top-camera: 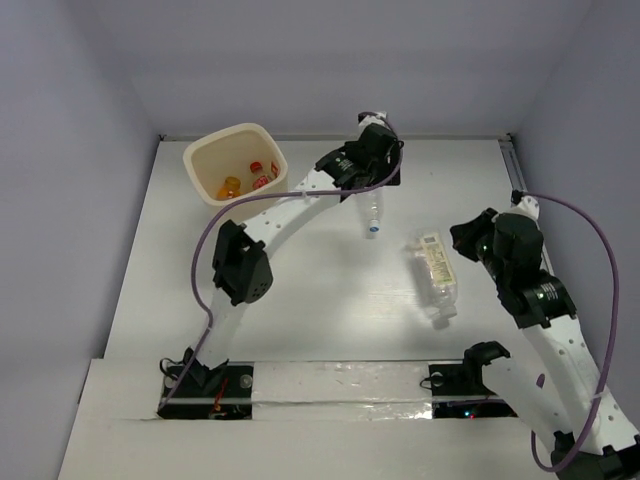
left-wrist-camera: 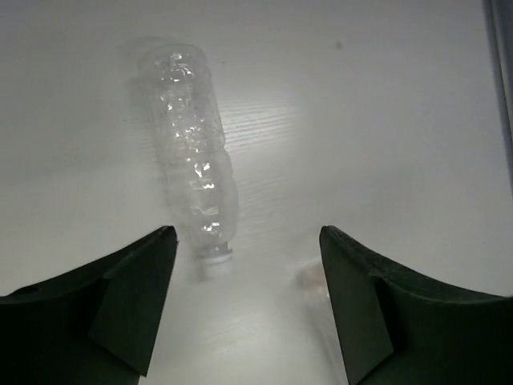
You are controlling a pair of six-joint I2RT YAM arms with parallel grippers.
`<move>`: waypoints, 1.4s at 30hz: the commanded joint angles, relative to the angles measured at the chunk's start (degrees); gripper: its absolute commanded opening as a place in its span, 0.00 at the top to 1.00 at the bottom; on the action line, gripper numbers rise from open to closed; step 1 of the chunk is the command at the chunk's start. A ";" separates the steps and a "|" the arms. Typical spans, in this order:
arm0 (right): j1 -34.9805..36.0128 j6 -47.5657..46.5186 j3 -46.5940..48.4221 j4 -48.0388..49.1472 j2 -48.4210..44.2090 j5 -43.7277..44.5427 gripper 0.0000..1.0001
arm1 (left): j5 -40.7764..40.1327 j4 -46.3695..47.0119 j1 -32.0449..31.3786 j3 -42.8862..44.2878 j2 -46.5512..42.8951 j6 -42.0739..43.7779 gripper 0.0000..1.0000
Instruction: Put the plastic bottles in the bin
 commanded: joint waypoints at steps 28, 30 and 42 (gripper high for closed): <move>-0.43 -9.11 -2.93 -6.07 -4.90 -10.38 0.03 | -0.55 8.62 3.30 4.66 19.55 -9.27 0.48; -0.43 -8.23 -2.41 -5.98 -1.83 -6.69 0.00 | 0.07 10.30 2.61 0.26 15.40 -7.34 0.49; -7.29 -16.31 8.14 -9.49 25.06 -7.99 0.00 | 0.87 22.09 -0.83 -22.50 -28.01 1.19 0.50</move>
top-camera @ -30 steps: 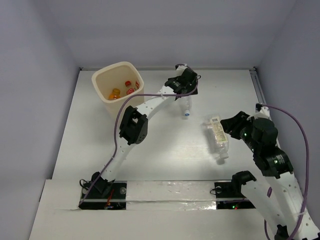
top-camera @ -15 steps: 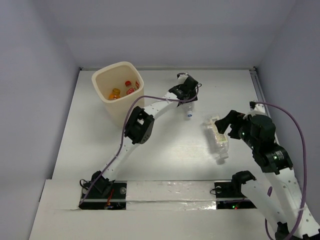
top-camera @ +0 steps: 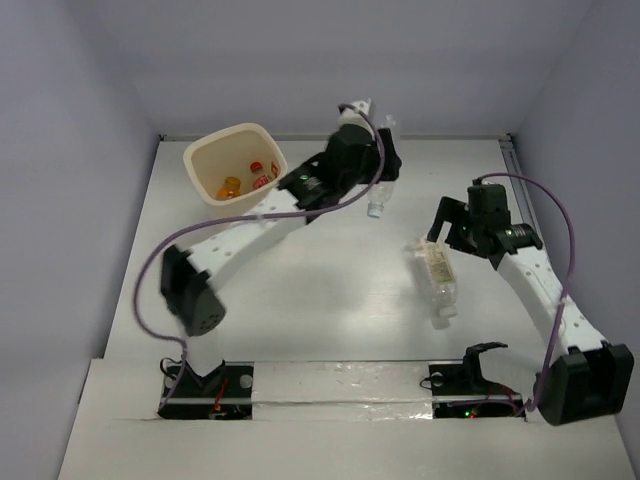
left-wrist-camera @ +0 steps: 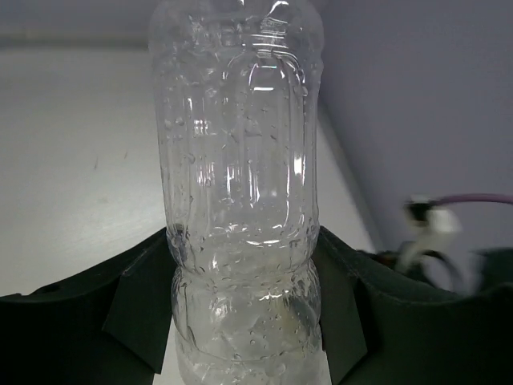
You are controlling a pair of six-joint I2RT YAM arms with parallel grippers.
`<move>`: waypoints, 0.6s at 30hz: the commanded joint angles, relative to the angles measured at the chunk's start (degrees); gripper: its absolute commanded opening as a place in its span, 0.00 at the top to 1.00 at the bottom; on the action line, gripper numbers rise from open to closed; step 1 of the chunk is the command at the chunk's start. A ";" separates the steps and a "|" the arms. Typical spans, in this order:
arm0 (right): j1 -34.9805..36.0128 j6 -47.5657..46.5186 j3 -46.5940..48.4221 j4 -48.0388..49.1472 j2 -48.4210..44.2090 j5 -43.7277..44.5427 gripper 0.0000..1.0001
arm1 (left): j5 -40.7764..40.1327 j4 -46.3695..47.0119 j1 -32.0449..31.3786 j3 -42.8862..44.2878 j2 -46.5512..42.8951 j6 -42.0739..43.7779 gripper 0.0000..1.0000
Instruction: Put the plastic bottles in the bin
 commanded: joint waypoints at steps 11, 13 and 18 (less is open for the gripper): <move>-0.53 -7.20 7.02 -6.78 15.78 -9.21 0.00 | 1.22 5.85 19.14 -13.38 -33.06 7.64 0.50; -0.53 -7.81 8.16 -8.27 18.15 -8.86 0.00 | 0.79 6.20 23.61 -14.00 -34.29 9.66 0.50; -0.53 -8.78 10.71 -10.92 22.90 -5.52 0.00 | 0.00 8.04 29.34 -16.72 -34.39 13.44 0.50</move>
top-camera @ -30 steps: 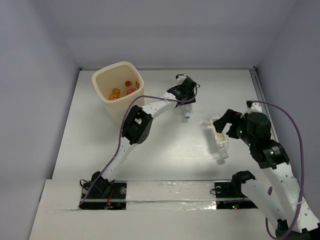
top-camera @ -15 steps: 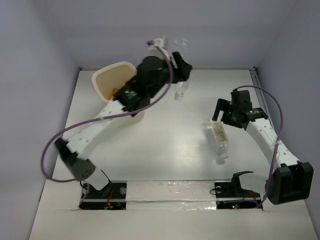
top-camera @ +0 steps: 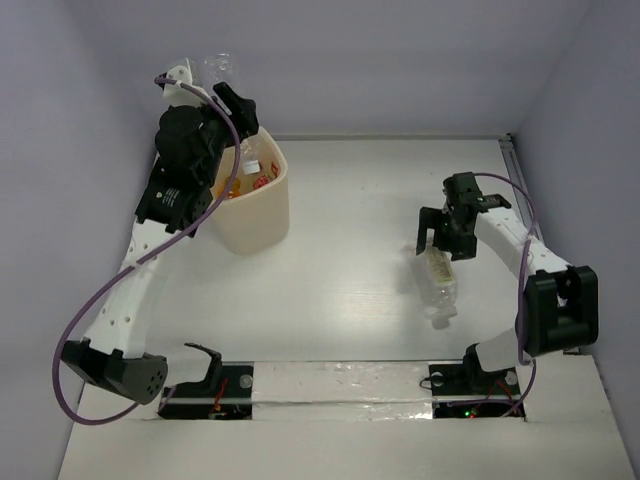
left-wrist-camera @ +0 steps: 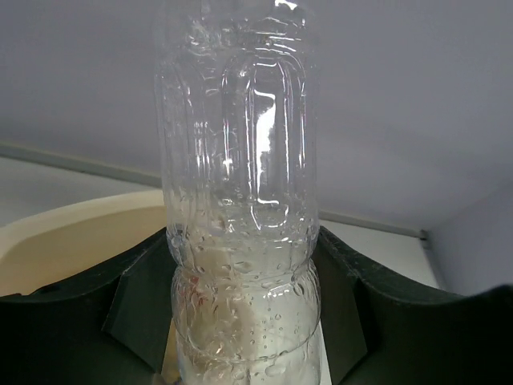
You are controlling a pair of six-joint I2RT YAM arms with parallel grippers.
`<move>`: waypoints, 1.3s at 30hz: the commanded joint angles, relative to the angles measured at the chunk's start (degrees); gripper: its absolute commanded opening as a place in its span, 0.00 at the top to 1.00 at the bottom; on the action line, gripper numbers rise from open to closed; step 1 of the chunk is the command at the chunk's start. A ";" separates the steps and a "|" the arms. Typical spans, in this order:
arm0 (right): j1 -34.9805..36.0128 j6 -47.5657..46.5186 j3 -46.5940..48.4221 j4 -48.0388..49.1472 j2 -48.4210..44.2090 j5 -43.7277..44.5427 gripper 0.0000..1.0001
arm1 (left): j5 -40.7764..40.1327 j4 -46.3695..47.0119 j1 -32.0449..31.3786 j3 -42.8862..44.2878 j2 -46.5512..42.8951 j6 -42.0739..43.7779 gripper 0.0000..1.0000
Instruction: Put the plastic bottles in the bin
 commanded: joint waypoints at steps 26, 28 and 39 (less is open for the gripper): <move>1.97 -1.11 -1.11 6.57 4.46 -9.16 0.17 | -11.30 12.14 4.65 -10.48 10.32 13.33 0.20; 1.97 0.29 -1.02 7.71 3.67 -9.16 0.27 | -9.99 11.10 4.65 -10.40 9.54 12.27 0.12; 6.09 15.31 8.89 19.65 -11.62 -23.74 0.46 | -2.87 -2.18 4.65 -2.22 1.19 4.89 0.11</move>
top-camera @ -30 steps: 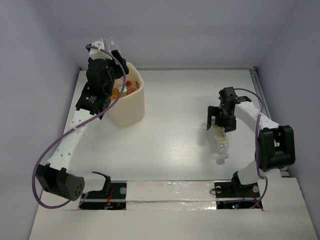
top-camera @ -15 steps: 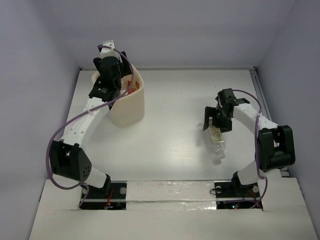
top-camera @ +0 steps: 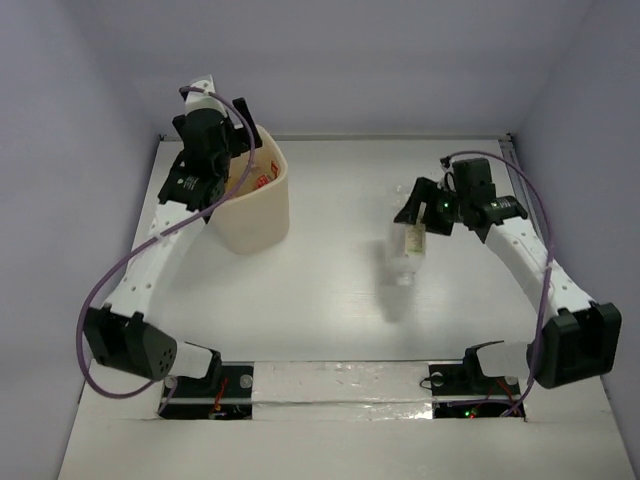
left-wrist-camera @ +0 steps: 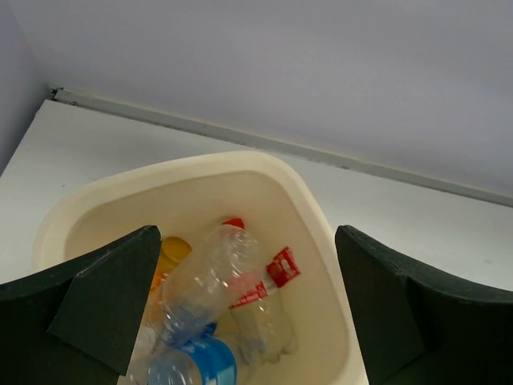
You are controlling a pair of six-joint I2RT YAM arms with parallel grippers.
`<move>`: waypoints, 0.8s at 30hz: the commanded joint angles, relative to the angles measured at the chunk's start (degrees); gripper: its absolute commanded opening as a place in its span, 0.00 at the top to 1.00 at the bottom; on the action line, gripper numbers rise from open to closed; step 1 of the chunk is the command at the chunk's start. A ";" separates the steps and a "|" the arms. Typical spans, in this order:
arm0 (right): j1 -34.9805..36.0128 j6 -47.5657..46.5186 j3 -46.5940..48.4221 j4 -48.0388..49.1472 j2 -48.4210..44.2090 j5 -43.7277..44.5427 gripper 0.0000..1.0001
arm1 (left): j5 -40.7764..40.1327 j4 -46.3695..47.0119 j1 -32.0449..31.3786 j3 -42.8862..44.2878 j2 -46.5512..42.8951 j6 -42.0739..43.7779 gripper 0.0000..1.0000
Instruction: Put the plastic bottles in the bin
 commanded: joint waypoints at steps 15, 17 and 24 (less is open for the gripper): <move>26.81 34.94 47.11 50.10 25.90 9.92 0.44 | 15.12 -9.79 0.14 13.06 -19.58 -17.81 0.39; 28.65 35.13 54.67 47.92 31.37 12.65 0.43 | 13.98 -10.66 0.14 13.32 -20.99 -17.29 0.41; 33.22 30.21 83.72 32.27 51.69 18.11 0.39 | 11.78 -14.53 0.14 16.84 -21.16 -14.04 0.41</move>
